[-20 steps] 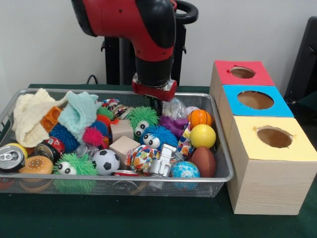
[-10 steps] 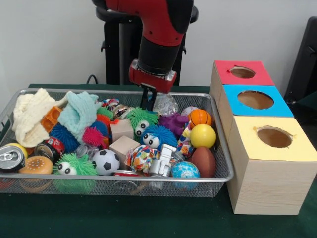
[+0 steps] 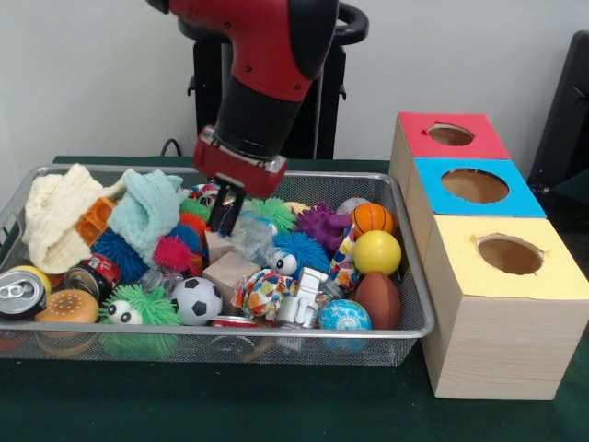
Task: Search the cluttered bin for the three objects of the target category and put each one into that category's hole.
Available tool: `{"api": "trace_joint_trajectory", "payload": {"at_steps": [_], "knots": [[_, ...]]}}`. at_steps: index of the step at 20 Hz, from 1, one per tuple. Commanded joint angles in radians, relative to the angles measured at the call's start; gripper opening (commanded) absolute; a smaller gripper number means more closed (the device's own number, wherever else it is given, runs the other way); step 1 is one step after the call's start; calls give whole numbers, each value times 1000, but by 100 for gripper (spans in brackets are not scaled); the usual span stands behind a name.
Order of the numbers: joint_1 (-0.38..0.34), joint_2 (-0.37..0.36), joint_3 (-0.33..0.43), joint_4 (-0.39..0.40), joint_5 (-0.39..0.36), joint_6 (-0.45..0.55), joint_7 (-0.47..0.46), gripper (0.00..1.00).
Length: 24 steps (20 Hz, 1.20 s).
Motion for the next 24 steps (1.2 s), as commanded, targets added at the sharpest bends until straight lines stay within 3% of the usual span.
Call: {"api": "trace_joint_trajectory", "payload": {"at_steps": [1,6,10,11,14,19,24], "knots": [[-92,95,7,-172,-53,-127,54,0],[-176,72,62,-208,-110,-90,-56,0],[-276,36,192,-173,-138,-29,-118,0],[-299,26,225,-160,-144,-16,-131,100],[-296,-18,241,-115,-119,84,-117,100],[-246,-168,221,-19,-51,294,-63,100],[-264,-231,267,74,-9,342,-19,100]]}}
